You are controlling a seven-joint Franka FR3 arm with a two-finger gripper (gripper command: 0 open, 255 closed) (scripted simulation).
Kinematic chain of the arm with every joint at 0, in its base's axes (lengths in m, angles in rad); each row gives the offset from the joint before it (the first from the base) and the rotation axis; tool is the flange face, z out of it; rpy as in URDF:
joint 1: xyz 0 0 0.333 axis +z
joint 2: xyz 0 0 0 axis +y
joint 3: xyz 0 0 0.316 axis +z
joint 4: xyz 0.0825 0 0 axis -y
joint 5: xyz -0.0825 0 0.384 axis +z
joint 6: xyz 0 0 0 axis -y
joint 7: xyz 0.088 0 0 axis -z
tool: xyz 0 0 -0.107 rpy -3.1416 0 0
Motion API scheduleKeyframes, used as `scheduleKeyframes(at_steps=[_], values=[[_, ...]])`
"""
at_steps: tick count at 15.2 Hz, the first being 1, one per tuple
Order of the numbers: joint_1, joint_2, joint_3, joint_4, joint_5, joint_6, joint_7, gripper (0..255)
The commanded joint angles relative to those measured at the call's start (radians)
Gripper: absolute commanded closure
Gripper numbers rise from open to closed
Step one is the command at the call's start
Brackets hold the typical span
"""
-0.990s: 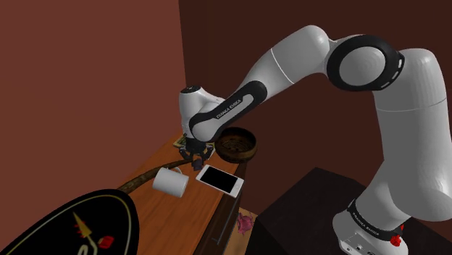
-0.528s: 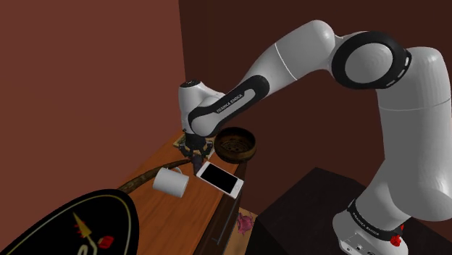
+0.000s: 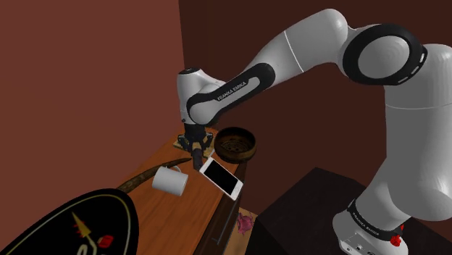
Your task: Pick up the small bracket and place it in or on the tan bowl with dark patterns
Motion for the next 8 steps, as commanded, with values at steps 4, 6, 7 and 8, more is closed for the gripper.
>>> scheduleKeyframes(at_steps=[4,6,7,8], values=[[-0.005,-0.039,0.009,0.011,0.014,-0.048,-0.007,255],[-0.007,-0.053,0.011,0.019,0.019,-0.069,-0.009,255],[-0.008,-0.06,0.013,0.024,0.022,-0.08,-0.011,255],[-0.009,-0.066,0.014,0.028,0.024,-0.091,-0.012,255]])
